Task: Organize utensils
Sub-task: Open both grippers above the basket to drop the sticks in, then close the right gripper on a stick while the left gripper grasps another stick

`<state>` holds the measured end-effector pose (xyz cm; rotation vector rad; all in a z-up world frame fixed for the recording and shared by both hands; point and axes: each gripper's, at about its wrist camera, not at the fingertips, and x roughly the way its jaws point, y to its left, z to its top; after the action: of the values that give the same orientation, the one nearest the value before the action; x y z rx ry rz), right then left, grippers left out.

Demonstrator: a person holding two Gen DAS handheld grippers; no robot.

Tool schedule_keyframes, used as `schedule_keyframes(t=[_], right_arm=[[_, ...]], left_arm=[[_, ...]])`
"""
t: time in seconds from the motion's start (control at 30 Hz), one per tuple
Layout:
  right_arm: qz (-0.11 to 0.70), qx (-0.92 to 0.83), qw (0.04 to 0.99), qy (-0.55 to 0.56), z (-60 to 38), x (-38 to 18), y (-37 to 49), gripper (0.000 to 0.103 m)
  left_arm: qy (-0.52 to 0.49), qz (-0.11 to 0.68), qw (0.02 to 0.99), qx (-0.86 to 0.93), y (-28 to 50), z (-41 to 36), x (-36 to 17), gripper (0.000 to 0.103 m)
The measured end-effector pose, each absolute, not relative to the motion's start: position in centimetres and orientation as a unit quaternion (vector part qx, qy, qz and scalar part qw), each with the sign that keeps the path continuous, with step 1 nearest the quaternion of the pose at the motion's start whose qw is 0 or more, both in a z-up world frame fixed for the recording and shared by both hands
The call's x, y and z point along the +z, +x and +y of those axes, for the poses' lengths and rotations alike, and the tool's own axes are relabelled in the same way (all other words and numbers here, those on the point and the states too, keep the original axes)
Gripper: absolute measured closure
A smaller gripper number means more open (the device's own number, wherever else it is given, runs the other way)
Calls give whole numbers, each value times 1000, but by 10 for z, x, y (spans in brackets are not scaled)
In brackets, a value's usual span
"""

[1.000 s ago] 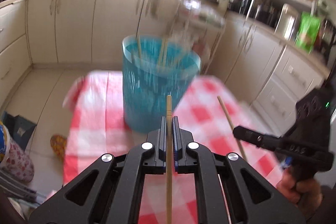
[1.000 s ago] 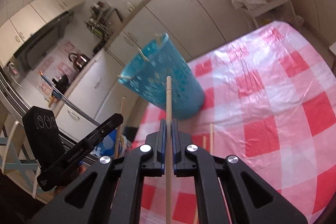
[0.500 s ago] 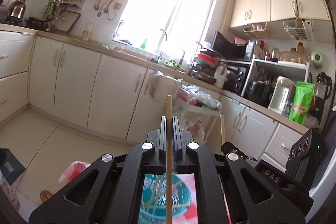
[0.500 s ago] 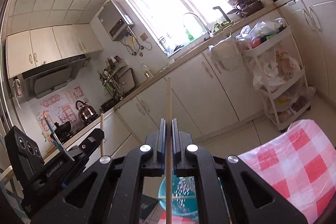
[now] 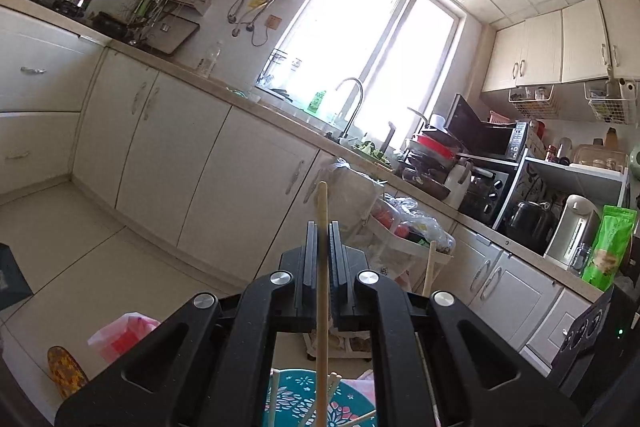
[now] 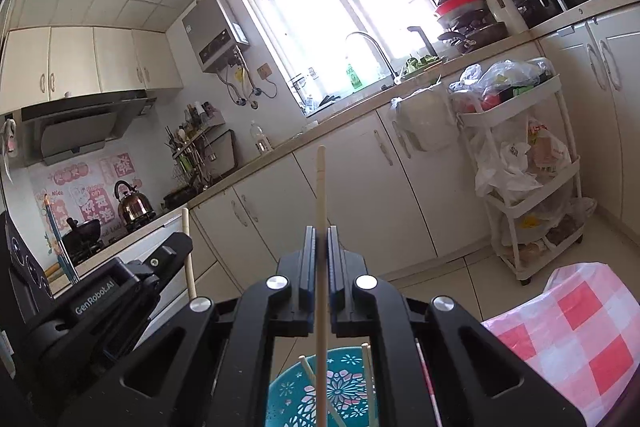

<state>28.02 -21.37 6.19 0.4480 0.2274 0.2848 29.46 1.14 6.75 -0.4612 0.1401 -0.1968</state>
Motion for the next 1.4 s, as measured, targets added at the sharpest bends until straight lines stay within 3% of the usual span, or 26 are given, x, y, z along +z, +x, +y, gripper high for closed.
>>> schedule_keyframes(t=[0.37, 0.63, 0.7, 0.8, 0.93, 1.0, 1.13, 1.2, 1.4], right_arm=[[164, 142, 960, 177, -200, 28, 281, 96], [150, 132, 960, 198, -232, 45, 235, 83], [153, 130, 959, 200, -239, 49, 222, 82], [166, 126, 957, 201, -248, 49, 197, 71], [210, 118, 954, 180, -258, 33, 161, 60], [250, 113, 949, 154, -258, 15, 146, 58], [372, 110, 918, 79, -248, -49, 130, 58], [415, 114, 901, 56, -242, -76, 128, 67], [443, 115, 889, 26, -229, -105, 141, 68]], left_arm=[[-203, 103, 971, -73, 297, 0, 31, 98], [-192, 116, 972, -73, 263, 9, 35, 95], [-191, 125, 971, -73, 251, 10, 36, 84], [-190, 134, 970, -64, 228, 12, 35, 63], [-170, 153, 972, -59, 192, 11, 27, 47], [-155, 178, 970, -59, 175, 8, 15, 34], [-142, 242, 958, -52, 155, 6, -23, 27], [-152, 278, 947, -46, 150, 9, -44, 27], [-138, 328, 934, -31, 134, 12, -74, 25]])
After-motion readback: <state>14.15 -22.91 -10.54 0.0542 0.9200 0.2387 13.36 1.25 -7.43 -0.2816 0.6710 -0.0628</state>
